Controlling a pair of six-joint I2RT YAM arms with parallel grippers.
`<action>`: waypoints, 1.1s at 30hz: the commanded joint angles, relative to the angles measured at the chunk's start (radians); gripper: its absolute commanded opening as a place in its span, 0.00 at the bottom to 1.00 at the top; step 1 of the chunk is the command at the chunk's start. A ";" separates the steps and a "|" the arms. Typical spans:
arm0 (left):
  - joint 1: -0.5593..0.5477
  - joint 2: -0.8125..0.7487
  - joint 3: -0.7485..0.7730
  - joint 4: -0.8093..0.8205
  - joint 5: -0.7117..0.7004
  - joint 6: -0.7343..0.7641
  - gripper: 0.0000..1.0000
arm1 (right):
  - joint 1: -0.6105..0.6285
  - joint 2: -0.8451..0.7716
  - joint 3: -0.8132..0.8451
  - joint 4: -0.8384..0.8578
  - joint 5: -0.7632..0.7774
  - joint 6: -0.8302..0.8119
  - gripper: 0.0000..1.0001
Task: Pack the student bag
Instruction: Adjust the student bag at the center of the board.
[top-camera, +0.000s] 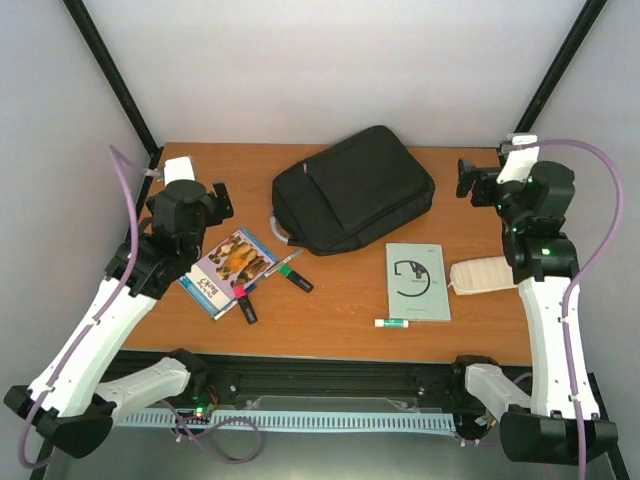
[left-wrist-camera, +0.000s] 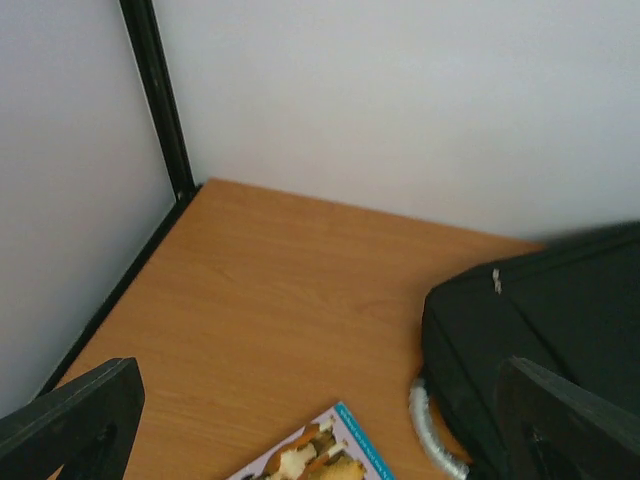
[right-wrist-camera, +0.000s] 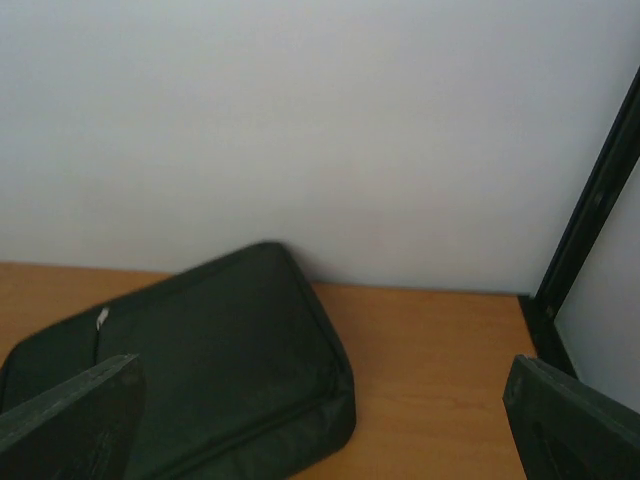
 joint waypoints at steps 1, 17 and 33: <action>0.093 0.020 -0.090 0.103 0.186 -0.021 0.99 | 0.014 0.026 -0.080 0.019 -0.032 -0.013 1.00; 0.373 0.378 -0.171 0.275 0.661 -0.224 1.00 | 0.048 0.074 -0.404 -0.003 -0.322 -0.239 1.00; 0.425 0.937 0.049 0.396 0.873 -0.323 1.00 | 0.060 0.121 -0.446 -0.032 -0.464 -0.350 0.97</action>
